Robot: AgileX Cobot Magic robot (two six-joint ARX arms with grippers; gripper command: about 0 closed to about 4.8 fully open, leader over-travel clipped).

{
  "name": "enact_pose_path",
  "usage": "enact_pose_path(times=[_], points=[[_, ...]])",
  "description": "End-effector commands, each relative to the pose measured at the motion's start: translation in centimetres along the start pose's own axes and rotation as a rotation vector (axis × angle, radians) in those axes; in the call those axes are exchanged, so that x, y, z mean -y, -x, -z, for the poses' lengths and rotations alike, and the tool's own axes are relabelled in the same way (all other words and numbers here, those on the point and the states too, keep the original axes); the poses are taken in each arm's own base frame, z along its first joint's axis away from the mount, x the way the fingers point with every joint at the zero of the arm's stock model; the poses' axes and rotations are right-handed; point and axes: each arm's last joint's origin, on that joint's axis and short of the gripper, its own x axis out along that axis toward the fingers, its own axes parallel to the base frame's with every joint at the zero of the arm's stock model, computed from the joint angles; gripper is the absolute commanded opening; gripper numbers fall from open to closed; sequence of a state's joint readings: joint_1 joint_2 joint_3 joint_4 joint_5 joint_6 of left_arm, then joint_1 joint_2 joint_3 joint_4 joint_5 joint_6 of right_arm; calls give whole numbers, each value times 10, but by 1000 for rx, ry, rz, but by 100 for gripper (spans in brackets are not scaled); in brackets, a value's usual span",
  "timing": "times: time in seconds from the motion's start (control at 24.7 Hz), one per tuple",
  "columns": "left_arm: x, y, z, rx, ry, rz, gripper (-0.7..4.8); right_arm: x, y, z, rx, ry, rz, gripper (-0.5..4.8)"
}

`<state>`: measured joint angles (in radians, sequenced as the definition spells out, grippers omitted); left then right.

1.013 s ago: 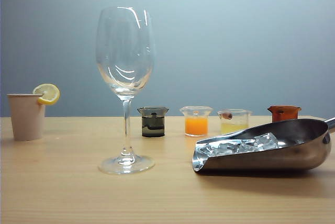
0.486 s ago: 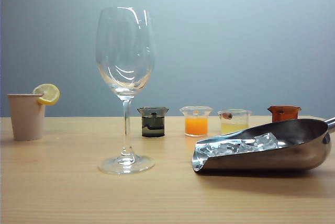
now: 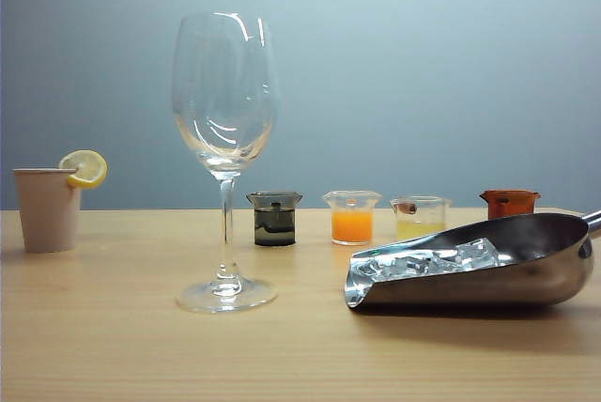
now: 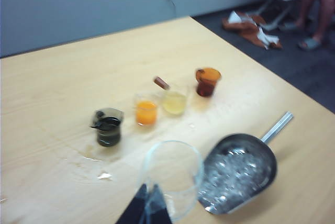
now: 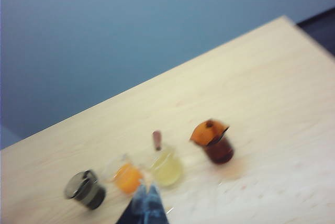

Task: Pick up the ice scoop on the desk filled with ice cubes, pour the ice into the goblet, and finally put the scoop back on the table.

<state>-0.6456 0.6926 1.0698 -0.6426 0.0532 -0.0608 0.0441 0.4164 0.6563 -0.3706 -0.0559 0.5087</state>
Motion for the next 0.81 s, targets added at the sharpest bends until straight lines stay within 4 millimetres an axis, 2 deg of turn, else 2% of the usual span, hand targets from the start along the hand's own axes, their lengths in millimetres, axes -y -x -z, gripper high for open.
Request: enact_pose_path(times=[0.04,0.32,0.81], points=[[3,-2,-10,20,-9,19,-5,4,-6,10,-62,-127,-50,-4],[4,-3,-12,39,-17,20,-5,24,-25,52,-160,-367,-114,-4],[4,-3,-12,42,-17,16,-5,48,-33,95,-280,-479,-66,-4]])
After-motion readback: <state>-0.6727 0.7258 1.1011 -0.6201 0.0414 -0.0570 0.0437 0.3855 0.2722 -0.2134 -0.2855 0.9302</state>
